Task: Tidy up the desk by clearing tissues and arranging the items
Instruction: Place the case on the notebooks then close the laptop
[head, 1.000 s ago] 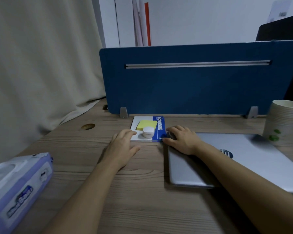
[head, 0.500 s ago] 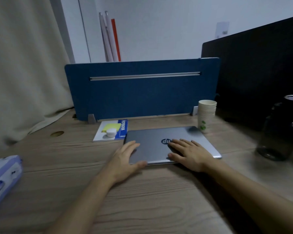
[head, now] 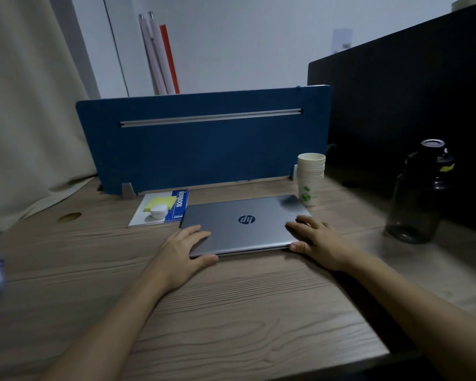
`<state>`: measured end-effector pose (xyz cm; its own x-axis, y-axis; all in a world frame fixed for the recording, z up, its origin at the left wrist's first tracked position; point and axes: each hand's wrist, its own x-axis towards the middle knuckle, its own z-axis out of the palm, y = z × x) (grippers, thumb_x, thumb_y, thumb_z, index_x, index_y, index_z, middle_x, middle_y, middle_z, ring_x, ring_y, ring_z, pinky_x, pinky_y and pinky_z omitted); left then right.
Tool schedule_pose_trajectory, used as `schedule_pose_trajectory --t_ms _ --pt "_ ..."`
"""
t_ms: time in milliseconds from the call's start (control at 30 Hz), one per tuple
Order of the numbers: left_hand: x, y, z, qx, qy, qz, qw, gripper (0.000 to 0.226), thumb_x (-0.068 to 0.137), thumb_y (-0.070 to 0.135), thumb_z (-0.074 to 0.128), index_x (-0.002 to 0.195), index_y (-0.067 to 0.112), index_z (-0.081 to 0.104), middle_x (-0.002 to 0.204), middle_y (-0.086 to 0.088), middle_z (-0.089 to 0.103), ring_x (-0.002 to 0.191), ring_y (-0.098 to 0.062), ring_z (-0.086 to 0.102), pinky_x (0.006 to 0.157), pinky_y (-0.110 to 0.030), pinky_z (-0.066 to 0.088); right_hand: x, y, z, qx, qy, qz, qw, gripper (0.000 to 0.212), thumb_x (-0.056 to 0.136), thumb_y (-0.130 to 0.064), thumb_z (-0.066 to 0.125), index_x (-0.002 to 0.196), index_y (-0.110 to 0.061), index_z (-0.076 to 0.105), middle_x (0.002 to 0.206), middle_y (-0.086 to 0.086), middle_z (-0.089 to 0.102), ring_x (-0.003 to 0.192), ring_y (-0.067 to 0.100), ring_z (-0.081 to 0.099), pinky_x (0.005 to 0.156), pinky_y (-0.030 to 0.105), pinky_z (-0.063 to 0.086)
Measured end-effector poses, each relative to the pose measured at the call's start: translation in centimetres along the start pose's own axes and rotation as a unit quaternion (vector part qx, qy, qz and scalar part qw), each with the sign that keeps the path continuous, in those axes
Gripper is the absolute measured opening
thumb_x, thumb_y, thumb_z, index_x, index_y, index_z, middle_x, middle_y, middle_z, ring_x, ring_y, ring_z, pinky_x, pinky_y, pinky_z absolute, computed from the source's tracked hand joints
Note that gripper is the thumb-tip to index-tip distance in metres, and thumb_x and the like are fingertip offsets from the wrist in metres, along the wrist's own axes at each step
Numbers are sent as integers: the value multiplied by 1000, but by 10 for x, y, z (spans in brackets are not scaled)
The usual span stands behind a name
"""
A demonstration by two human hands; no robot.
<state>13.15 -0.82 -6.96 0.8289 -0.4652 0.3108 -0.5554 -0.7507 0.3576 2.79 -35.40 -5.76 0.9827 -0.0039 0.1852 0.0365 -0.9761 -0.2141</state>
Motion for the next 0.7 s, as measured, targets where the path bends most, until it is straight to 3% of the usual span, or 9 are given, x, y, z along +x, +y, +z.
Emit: schedule_pose_trajectory --t_ms 300,500,700 --pt "40 -8 7 14 10 -10 1000 90 67 92 40 141 41 45 151 11 41 137 -17 37 109 -47 37 57 13 19 21 43 24 999 51 93 -50 51 140 -28 46 150 10 37 132 34 35 110 40 25" --pt "65 -16 8 71 40 -4 997 78 76 82 45 140 39 47 148 12 45 136 -14 36 109 -41 33 85 7 26 -39 98 7 994 41 93 -51 49 127 -29 53 138 3 49 128 33 36 105 45 34" --pt "94 -26 14 77 51 -26 995 72 81 75 50 142 37 47 150 11 44 137 -14 36 110 -39 31 118 -4 29 -49 153 -12 987 21 92 -36 58 111 -27 63 122 -1 59 116 24 45 91 35 43"
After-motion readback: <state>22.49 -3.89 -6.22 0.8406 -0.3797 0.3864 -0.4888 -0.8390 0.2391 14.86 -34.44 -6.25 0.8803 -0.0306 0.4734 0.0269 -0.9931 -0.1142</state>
